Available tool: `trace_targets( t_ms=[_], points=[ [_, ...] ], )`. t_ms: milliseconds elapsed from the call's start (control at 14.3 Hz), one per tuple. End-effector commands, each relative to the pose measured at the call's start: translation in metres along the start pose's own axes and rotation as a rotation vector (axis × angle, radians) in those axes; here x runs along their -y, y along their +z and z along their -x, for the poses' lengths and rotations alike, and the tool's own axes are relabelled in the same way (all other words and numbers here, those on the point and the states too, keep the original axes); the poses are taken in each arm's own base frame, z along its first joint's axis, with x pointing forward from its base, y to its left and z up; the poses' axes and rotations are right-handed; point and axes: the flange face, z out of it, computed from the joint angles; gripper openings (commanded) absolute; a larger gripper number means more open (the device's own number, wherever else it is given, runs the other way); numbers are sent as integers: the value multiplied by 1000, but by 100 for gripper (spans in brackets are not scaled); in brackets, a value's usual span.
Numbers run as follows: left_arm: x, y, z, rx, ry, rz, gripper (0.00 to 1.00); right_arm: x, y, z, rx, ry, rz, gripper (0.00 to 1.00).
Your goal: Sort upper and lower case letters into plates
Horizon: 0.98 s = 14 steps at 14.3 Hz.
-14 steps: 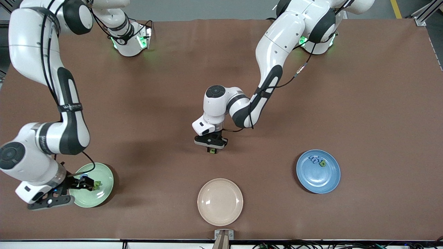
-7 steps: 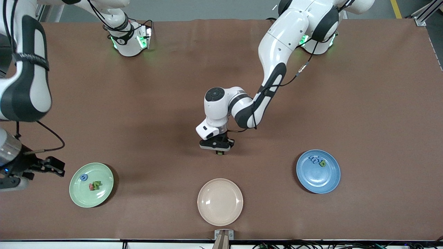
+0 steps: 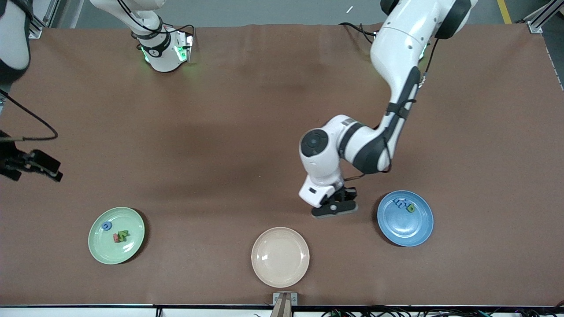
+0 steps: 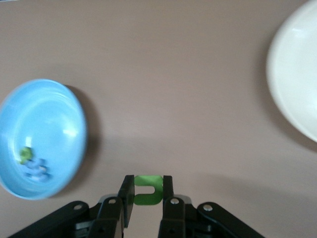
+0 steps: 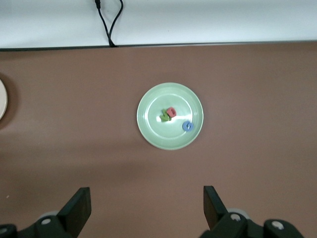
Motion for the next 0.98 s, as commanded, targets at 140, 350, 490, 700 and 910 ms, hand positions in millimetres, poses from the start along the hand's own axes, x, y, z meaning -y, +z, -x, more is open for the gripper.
trace_targets(
  t_ms=[140, 350, 490, 700, 910],
  points=[
    [135, 50, -27, 114, 153, -23, 1, 2, -35, 46, 4, 26, -12, 100],
    [189, 107, -43, 171, 55, 61, 5, 5, -41, 65, 9, 21, -9, 100],
    [199, 122, -42, 216, -15, 114, 56, 6, -42, 77, 16, 19, -7, 100],
    [221, 112, -50, 239, -62, 139, 100, 6, -45, 84, 23, 21, -6, 100],
    [253, 35, -70, 223, -81, 119, 100, 6, -48, 88, 35, 32, -6, 100]
  ],
)
